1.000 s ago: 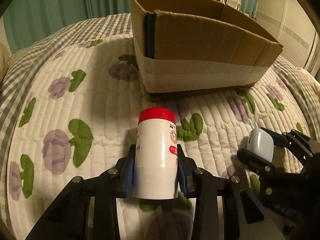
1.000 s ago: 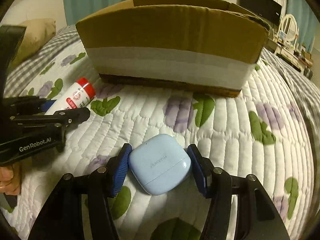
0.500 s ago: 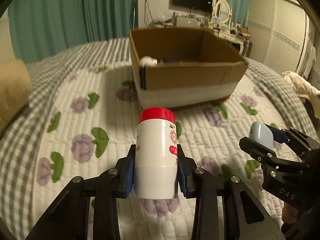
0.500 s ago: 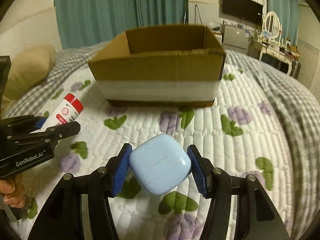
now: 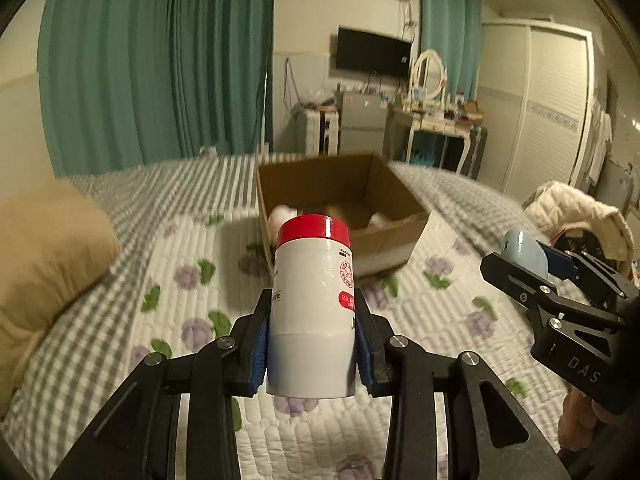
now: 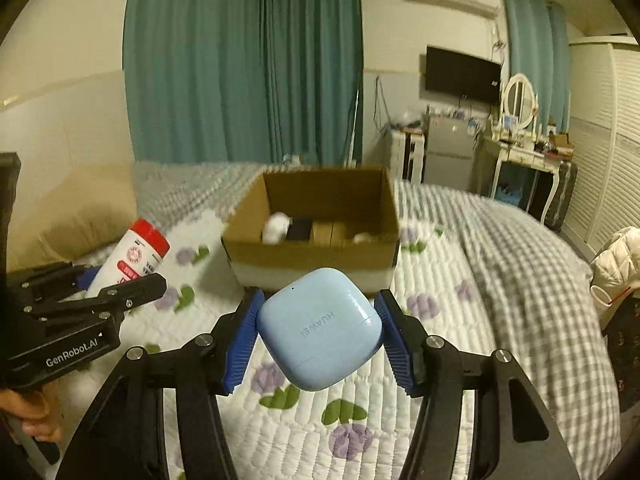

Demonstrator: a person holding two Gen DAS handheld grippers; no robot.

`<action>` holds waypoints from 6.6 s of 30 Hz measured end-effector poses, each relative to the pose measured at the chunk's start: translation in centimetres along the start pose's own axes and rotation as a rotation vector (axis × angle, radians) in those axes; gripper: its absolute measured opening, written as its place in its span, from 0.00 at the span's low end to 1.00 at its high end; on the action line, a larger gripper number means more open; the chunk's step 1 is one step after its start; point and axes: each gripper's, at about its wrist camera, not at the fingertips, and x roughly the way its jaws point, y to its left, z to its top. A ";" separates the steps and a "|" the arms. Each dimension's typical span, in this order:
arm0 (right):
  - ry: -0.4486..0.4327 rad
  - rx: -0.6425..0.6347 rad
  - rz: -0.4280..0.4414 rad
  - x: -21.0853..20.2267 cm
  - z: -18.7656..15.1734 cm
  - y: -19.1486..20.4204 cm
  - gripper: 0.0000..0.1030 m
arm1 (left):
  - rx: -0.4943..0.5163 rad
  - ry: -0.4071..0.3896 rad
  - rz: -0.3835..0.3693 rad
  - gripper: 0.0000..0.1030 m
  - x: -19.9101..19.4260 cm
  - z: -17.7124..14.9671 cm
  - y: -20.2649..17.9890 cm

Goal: Organize rigid objects

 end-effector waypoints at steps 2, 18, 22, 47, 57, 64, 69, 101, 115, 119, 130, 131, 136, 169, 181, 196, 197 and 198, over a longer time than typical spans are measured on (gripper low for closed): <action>-0.030 0.009 -0.004 -1.4 0.9 0.0 0.56 | 0.002 -0.039 0.006 0.35 -1.4 1.0 -0.1; -0.241 -0.038 -0.015 -9.8 8.9 1.0 0.56 | -0.003 -0.275 0.004 0.35 -7.8 9.0 -1.4; -0.282 -0.049 -0.021 -9.3 10.5 1.4 0.56 | -0.002 -0.290 0.007 0.35 -6.8 10.1 -1.1; -0.139 -0.039 -0.025 11.3 14.7 -3.2 0.56 | -0.066 -0.059 -0.019 0.35 13.9 12.6 3.2; 0.066 -0.075 0.015 21.6 11.9 -4.3 0.55 | -0.099 0.115 -0.052 0.35 23.0 11.0 2.9; 0.167 -0.126 0.022 25.7 10.2 -4.2 0.56 | -0.068 0.209 -0.051 0.35 25.9 10.0 2.8; 0.198 -0.189 -0.016 27.1 8.8 -3.7 0.56 | -0.007 0.250 -0.020 0.35 26.5 10.0 2.2; -0.151 -0.034 -0.117 7.9 14.6 -2.7 1.00 | -0.114 -0.153 0.038 0.97 4.7 15.6 4.5; -0.222 -0.056 -0.139 -2.5 14.1 0.4 1.00 | -0.074 -0.321 0.061 1.00 -4.9 13.0 3.0; -0.219 -0.052 -0.143 -4.1 12.6 0.6 1.00 | -0.081 -0.333 0.053 1.00 -5.5 10.6 3.3; -0.188 0.007 -0.179 -4.9 7.9 -0.1 1.00 | -0.079 -0.303 0.033 1.00 -3.8 5.1 3.4; -0.185 0.015 -0.180 -4.8 7.5 -0.2 1.00 | -0.072 -0.301 0.040 1.00 -3.6 4.9 3.3; -0.172 0.029 -0.180 -4.0 6.2 -0.1 1.00 | -0.071 -0.270 0.032 1.00 -2.5 4.1 3.4; -0.123 0.038 -0.157 -0.6 3.9 -0.2 1.00 | -0.064 -0.231 0.080 1.00 -0.1 3.1 2.9; -0.137 0.040 -0.165 -0.9 4.0 -0.7 1.00 | -0.017 -0.231 0.094 1.00 -0.2 2.9 1.9; -0.129 0.020 -0.174 -0.6 3.8 -0.1 1.00 | -0.009 -0.202 0.121 1.00 0.2 2.5 2.2; -0.129 0.018 -0.174 -0.6 3.8 -0.1 1.00 | -0.010 -0.199 0.115 1.00 0.2 2.4 2.3; -0.127 0.015 -0.174 -0.5 3.8 0.0 1.00 | -0.011 -0.193 0.110 1.00 0.3 2.4 2.4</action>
